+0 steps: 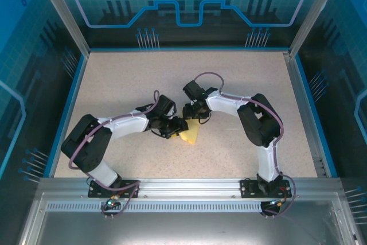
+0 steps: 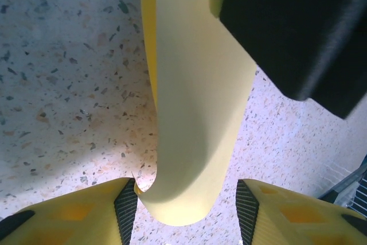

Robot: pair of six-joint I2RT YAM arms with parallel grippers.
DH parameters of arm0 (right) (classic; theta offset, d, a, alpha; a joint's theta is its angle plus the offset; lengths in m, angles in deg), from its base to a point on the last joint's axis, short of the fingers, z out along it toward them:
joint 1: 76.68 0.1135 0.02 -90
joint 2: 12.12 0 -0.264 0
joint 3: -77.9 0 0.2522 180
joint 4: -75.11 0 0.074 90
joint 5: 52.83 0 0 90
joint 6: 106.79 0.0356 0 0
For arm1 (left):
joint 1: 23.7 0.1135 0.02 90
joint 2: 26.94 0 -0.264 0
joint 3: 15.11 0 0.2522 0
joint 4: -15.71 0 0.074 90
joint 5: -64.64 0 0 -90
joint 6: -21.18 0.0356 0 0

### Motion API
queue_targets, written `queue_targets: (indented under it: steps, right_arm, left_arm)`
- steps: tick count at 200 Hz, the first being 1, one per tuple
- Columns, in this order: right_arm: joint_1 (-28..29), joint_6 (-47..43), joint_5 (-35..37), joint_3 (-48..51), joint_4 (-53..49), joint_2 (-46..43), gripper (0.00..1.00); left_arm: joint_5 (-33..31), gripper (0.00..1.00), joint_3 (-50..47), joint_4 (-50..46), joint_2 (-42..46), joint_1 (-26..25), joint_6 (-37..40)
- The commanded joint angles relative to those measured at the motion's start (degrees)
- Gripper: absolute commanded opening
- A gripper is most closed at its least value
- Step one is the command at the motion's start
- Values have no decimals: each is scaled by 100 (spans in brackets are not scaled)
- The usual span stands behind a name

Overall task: Fold a paper plane with a square sheet of paper (pick it up from the middle)
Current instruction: Fold the paper at the center of the table.

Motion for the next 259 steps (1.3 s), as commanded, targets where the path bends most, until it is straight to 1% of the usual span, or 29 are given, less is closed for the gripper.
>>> queue_targets:
  steps: [1, 48, 69, 98, 122, 169, 208, 236, 259]
  right_arm:
    - [54, 100, -467, 375, -216, 814, 54]
    - [56, 99, -452, 371, -225, 815, 54]
    - [53, 100, -459, 363, -216, 849, 54]
    - [53, 109, -494, 371, -200, 858, 54]
    - [53, 109, -529, 379, -189, 862, 54]
    - [48, 109, -573, 371, -174, 892, 54]
    - [11, 142, -670, 399, -103, 901, 54]
    - [-11, 135, -696, 430, -93, 893, 53]
    - [-16, 135, -705, 448, -84, 892, 54]
  left_arm:
    - [-125, 53, 122, -267, 307, -35, 253]
    - [-11, 54, 55, -497, 383, -37, 147]
    - [35, 54, 8, -437, 364, -37, 112]
    - [315, 54, -126, 197, 242, -35, 22]
    - [553, 54, -306, 1090, 141, -41, 90]
    - [315, 55, -582, 2014, 67, -32, 680]
    - [-7, 55, -759, 2387, -106, -17, 815]
    - [-37, 54, -831, 2477, -170, 68, 898]
    - [66, 54, -894, 2599, -155, 182, 925]
